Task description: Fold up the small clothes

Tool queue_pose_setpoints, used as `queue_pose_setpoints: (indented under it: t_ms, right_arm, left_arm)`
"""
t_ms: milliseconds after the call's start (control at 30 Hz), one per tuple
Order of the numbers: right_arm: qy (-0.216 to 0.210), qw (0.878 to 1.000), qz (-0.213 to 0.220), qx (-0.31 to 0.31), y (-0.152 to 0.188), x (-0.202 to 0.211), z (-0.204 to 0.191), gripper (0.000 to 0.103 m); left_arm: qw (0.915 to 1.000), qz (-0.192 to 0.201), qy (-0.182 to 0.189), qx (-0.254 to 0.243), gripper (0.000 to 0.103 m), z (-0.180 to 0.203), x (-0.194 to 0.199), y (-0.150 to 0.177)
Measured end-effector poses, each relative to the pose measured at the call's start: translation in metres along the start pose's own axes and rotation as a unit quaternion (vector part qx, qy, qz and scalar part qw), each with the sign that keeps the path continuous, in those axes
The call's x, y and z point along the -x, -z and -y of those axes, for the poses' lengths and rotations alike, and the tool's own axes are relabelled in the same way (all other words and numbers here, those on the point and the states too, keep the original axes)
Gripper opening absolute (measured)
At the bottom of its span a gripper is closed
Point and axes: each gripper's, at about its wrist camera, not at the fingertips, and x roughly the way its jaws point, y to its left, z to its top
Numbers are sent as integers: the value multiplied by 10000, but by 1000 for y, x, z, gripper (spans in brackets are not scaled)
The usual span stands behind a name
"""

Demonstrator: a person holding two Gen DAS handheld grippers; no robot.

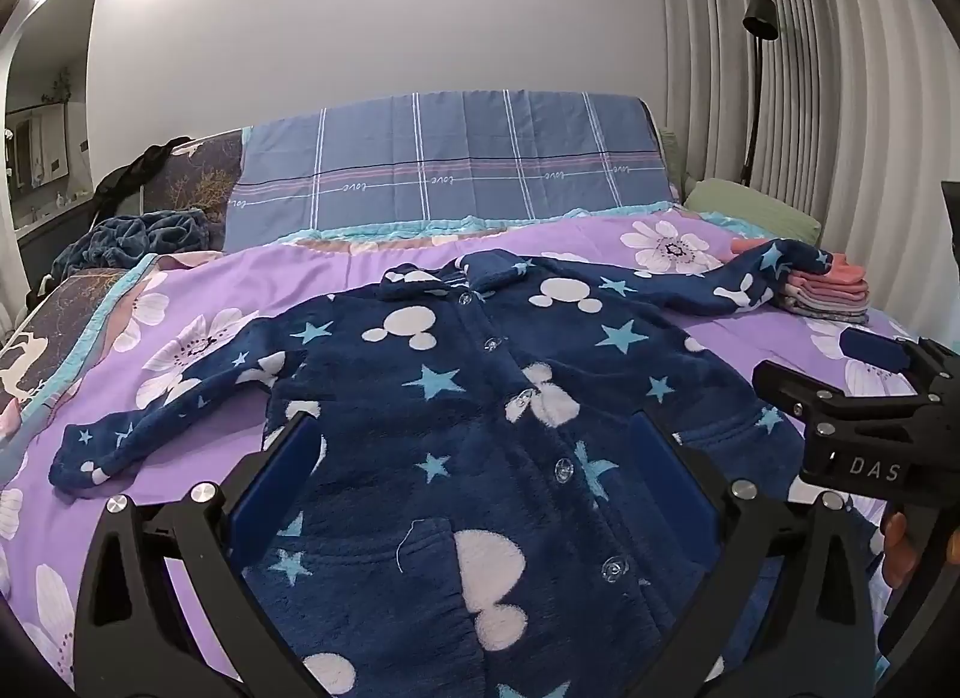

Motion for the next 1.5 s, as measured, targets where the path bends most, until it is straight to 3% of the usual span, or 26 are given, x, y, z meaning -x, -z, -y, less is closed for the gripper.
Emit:
queue_pose_setpoints:
  t_ms: [567, 833, 1500]
  right_arm:
    - [21, 10000, -73, -13, 2, -4, 0, 101]
    - [17, 9999, -119, 9, 3, -7, -1, 101]
    - [-13, 9999, -121, -77, 3, -6, -2, 101]
  left_arm:
    - [9999, 112, -43, -18, 102, 0, -3, 3]
    - [10000, -28, 8, -23, 102, 1, -7, 5]
    - [9997, 221, -38, -109, 102, 3, -5, 5]
